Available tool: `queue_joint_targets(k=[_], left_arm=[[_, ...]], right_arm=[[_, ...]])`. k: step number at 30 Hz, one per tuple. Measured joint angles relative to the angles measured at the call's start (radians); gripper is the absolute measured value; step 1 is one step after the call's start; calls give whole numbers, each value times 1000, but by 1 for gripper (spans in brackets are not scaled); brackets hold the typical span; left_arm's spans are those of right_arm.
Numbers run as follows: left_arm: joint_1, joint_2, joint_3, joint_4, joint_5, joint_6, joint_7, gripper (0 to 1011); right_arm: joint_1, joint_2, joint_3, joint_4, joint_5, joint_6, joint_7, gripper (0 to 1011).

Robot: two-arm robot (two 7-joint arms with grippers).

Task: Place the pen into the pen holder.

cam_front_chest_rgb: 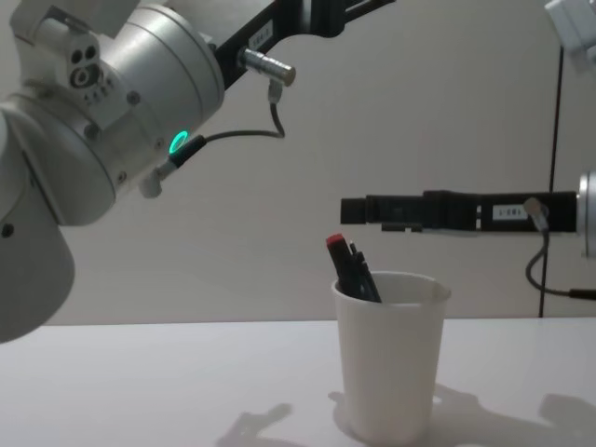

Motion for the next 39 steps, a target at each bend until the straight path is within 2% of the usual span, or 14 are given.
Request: queue_joint_targets(k=[6, 15, 31, 33, 39], left_arm=[[0, 0, 0, 0, 0, 0, 0, 1001], [0, 0, 0, 0, 0, 0, 0, 1001], [0, 0, 0, 0, 0, 0, 0, 1001], [0, 0, 0, 0, 0, 0, 0, 1001], [0, 0, 0, 0, 0, 0, 0, 1001]], right_arm=[[-4, 12, 10, -27, 2, -14, -14, 1001], [-21, 49, 40, -84, 17, -43, -79, 1001], [-57, 106, 87, -156, 26, -78, -268, 1001], [-64, 115, 94, -165, 26, -83, -311, 1002], [-75, 127, 106, -178, 23, -92, -387, 1001]])
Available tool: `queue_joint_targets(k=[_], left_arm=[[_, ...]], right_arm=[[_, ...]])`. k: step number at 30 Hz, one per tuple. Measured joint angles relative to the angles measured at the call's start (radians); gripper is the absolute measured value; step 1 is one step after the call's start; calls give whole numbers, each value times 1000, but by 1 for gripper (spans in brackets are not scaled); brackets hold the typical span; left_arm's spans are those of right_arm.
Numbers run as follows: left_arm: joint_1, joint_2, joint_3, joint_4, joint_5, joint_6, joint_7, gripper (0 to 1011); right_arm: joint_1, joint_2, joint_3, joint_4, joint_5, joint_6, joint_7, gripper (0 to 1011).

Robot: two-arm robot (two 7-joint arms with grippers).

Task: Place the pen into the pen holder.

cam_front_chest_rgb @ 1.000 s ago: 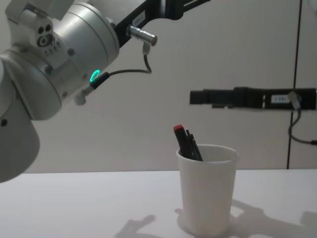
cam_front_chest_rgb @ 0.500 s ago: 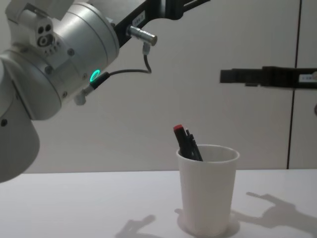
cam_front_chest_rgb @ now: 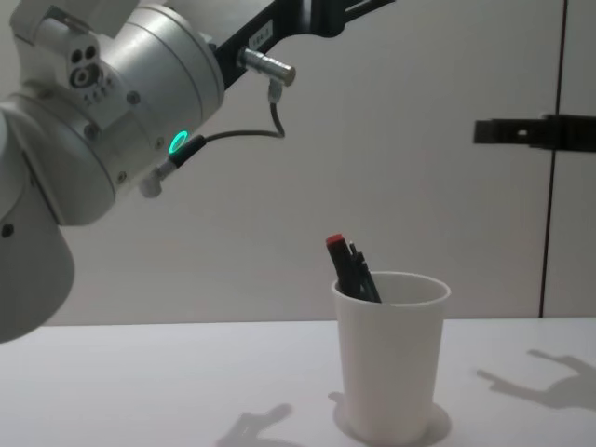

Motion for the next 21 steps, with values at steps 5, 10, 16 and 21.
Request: queue_joint_targets(k=[5, 10, 16, 21], left_arm=[[0, 2, 1, 0, -4, 3, 1, 1001], [4, 17, 6, 5, -26, 37, 7, 1001], [12, 44, 17, 14, -67, 98, 22, 1001], [21, 76, 29, 24, -116, 169, 38, 1001]], right_arm=[[-9, 11, 11, -7, -5, -7, -65, 1002], [-12, 11, 12, -9, -7, -9, -67, 1001], [-35, 2, 17, -23, -27, -18, -74, 1002], [-72, -11, 26, -44, -56, -34, -89, 1002]])
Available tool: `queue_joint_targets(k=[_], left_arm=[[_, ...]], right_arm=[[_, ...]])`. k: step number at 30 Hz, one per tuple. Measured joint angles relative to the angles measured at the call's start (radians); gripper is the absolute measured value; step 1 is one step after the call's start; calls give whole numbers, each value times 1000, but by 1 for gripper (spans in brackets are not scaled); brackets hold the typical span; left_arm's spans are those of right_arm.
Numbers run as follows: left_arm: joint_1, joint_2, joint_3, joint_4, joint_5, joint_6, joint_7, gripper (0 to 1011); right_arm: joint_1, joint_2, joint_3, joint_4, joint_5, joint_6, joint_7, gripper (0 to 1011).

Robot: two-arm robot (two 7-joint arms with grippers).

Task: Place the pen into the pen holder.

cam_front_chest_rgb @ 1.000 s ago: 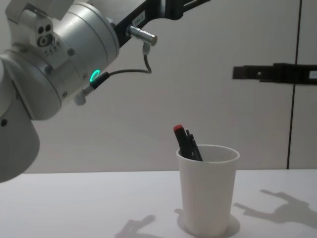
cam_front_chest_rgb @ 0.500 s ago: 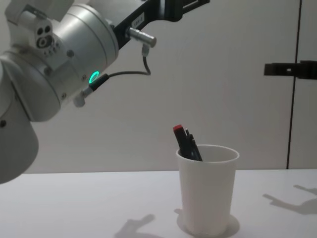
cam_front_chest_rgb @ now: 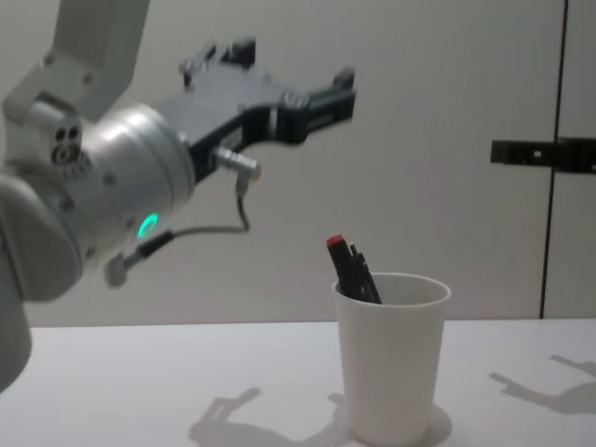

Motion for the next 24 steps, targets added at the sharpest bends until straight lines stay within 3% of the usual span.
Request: queue_joint_targets(k=[15, 24], left_arm=[[23, 83, 33, 27, -127, 185, 42, 1001], [26, 95, 37, 31, -145, 212, 48, 1001]], right_arm=[[-149, -55, 35, -87, -121, -60, -57, 1002], [-239, -87, 55, -139, -193, -98, -92, 1001]])
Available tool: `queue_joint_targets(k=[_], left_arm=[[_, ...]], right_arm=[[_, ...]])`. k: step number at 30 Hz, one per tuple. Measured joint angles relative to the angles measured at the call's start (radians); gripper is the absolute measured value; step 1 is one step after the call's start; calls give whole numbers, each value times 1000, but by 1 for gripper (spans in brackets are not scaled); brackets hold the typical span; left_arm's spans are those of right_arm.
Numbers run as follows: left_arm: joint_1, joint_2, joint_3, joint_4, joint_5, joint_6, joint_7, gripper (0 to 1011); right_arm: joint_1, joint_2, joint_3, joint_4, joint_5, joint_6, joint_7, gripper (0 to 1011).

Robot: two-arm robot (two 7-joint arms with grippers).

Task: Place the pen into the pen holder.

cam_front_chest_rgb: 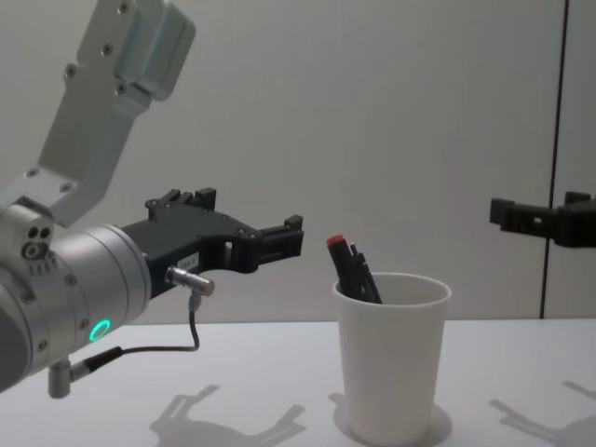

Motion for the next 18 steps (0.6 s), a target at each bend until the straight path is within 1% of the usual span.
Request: queue_joint_targets(k=[2, 6, 15, 18], left_arm=[[0, 0, 0, 0, 0, 0, 0, 1001], [0, 0, 0, 0, 0, 0, 0, 1001], [0, 0, 0, 0, 0, 0, 0, 1001], [-1, 0, -1, 0, 0, 0, 0, 1001]], right_arm=[[-23, -8, 5, -14, -19, -10, -9, 1002], [-52, -19, 12, -31, -42, -22, -20, 1001], [-145, -53, 33, -86, -118, -60, -57, 1001], [-162, -59, 37, -96, -132, -68, -64, 1001]])
